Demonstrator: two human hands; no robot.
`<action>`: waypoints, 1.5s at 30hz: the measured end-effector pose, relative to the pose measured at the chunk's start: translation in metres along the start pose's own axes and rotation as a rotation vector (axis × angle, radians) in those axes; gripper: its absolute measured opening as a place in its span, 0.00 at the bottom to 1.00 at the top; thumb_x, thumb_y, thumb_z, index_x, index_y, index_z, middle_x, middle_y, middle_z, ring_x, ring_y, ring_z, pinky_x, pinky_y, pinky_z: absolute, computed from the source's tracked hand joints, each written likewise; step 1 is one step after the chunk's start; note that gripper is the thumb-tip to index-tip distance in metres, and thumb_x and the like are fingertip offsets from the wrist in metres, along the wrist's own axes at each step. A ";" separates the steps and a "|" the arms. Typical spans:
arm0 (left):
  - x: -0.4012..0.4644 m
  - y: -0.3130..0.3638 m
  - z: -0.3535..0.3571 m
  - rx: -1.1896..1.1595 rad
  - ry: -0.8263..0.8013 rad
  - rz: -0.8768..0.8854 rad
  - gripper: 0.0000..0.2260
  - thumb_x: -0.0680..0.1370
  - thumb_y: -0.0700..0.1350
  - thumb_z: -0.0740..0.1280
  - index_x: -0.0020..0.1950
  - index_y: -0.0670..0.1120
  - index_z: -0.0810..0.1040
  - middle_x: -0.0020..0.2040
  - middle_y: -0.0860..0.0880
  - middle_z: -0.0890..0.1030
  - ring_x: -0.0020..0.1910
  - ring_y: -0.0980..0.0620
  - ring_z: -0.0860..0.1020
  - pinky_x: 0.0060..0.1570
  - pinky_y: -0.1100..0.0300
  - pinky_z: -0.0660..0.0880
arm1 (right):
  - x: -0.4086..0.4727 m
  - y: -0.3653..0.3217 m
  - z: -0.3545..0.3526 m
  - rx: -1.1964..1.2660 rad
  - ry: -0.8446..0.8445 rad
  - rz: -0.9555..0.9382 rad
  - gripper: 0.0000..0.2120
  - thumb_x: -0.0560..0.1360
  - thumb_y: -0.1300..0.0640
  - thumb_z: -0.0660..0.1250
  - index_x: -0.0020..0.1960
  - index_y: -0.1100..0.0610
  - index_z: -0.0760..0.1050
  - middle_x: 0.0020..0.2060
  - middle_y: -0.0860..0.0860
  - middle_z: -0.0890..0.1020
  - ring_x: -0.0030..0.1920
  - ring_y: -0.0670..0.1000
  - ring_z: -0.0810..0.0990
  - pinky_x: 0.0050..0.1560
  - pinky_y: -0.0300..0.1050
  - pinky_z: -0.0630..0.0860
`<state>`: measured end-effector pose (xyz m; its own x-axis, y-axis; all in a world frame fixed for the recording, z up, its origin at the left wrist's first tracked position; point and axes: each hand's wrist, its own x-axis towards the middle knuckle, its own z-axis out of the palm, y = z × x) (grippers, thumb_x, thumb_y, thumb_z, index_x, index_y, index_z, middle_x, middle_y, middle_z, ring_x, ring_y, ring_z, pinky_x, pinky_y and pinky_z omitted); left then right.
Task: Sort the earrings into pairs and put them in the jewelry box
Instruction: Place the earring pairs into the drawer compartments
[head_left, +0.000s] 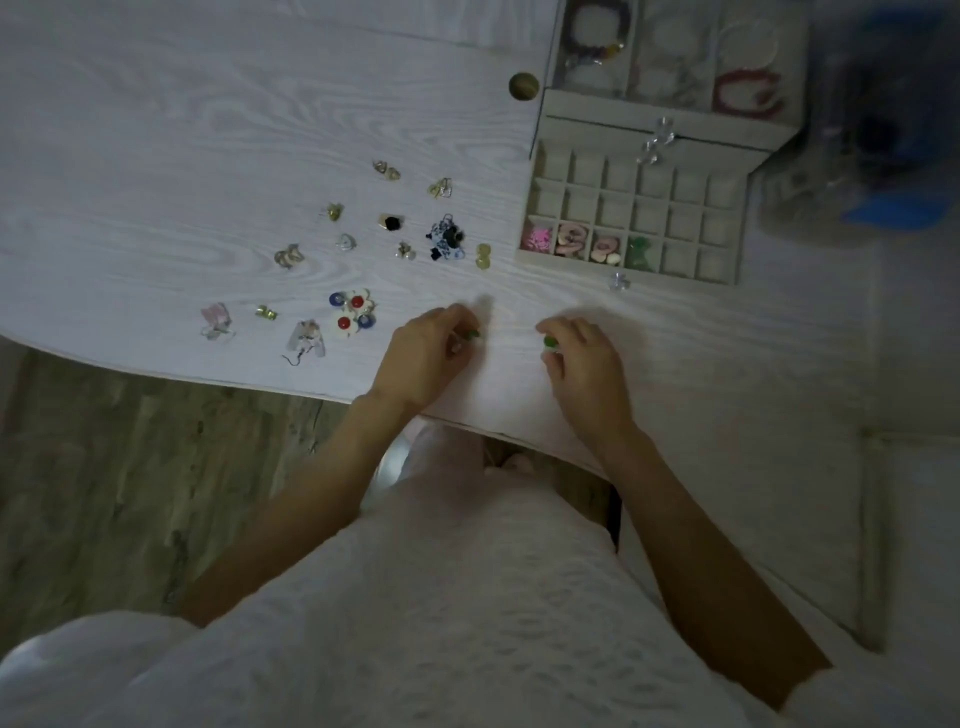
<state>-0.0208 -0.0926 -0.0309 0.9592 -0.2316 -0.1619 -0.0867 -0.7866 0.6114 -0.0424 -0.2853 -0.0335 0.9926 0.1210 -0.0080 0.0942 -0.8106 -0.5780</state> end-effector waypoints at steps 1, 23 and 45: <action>0.008 0.005 0.002 -0.001 -0.021 0.026 0.08 0.71 0.39 0.69 0.50 0.44 0.78 0.45 0.44 0.81 0.40 0.45 0.79 0.42 0.54 0.76 | 0.001 0.007 -0.010 0.028 0.038 0.020 0.12 0.72 0.69 0.64 0.55 0.61 0.76 0.50 0.58 0.79 0.50 0.57 0.76 0.50 0.48 0.74; 0.133 0.136 0.053 -0.107 0.011 0.358 0.08 0.72 0.40 0.69 0.50 0.42 0.80 0.44 0.44 0.83 0.43 0.45 0.81 0.44 0.52 0.78 | 0.053 0.098 -0.074 -0.060 0.277 0.268 0.09 0.74 0.64 0.65 0.52 0.65 0.78 0.51 0.61 0.78 0.50 0.60 0.76 0.52 0.46 0.70; 0.122 0.132 0.074 0.393 0.170 0.623 0.12 0.73 0.44 0.60 0.48 0.50 0.83 0.44 0.53 0.84 0.44 0.47 0.78 0.40 0.58 0.72 | 0.047 0.100 -0.075 -0.169 0.207 0.169 0.08 0.76 0.63 0.62 0.48 0.65 0.78 0.50 0.61 0.77 0.52 0.61 0.73 0.48 0.47 0.72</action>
<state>0.0654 -0.2666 -0.0271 0.7271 -0.6335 0.2646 -0.6853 -0.6929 0.2240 0.0193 -0.4036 -0.0302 0.9882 -0.1289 0.0833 -0.0797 -0.8950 -0.4389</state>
